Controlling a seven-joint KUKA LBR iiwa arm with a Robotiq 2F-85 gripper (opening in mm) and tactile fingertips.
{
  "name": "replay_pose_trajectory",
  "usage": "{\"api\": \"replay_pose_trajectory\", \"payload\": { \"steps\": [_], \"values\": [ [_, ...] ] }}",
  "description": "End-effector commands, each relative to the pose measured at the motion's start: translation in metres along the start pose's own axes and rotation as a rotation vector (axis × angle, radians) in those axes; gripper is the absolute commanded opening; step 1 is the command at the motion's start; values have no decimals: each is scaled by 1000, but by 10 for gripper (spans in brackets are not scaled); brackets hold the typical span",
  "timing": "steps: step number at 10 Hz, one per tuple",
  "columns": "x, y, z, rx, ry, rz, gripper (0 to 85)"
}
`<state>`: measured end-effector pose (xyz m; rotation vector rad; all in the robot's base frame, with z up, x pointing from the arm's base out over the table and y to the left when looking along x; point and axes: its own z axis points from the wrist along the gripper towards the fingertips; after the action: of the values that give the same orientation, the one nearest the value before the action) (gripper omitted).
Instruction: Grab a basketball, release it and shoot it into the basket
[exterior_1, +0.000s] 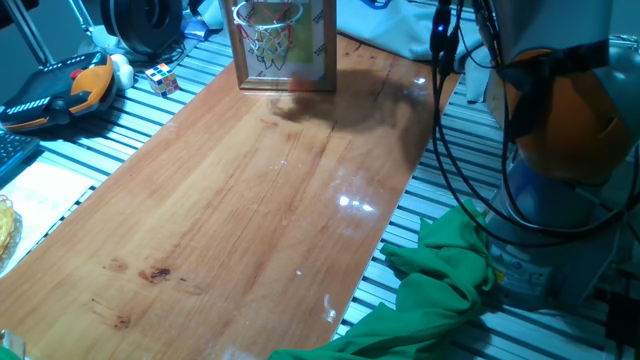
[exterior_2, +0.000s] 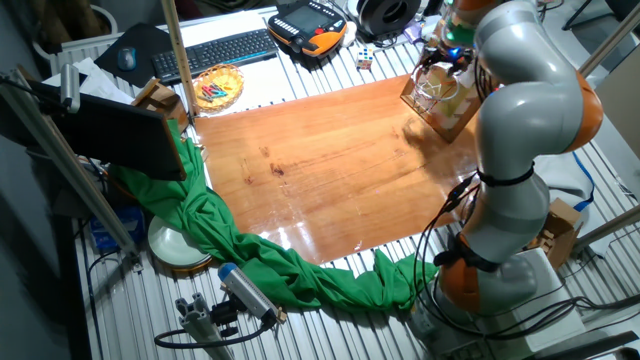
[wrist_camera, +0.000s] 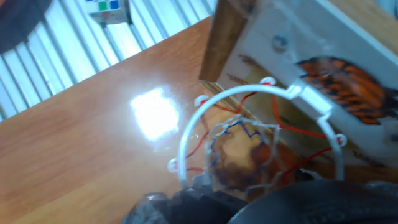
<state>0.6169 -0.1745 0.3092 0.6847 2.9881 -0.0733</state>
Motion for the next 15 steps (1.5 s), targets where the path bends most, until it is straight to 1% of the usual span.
{"api": "replay_pose_trajectory", "payload": {
  "steps": [1, 3, 5, 6, 7, 8, 9, 10, 11, 12, 14, 15],
  "values": [
    [3, 7, -1, -5, 6, -2, 603],
    [10, 16, -2, -10, 12, 0, 470],
    [13, 21, -3, -26, 29, -3, 337],
    [14, 22, -3, -32, 37, -10, 257],
    [14, 22, -3, -45, 46, -10, 170],
    [15, 22, -4, -50, 50, -19, 37],
    [17, 23, -5, -53, 51, -23, 7],
    [20, 26, -5, -44, 44, -24, 7],
    [26, 32, -4, -35, 29, -27, 7],
    [29, 35, -2, -35, 25, -33, 7],
    [37, 43, 2, -40, 24, -54, 7],
    [44, 49, 6, -53, 30, -55, 7]
  ]
}}
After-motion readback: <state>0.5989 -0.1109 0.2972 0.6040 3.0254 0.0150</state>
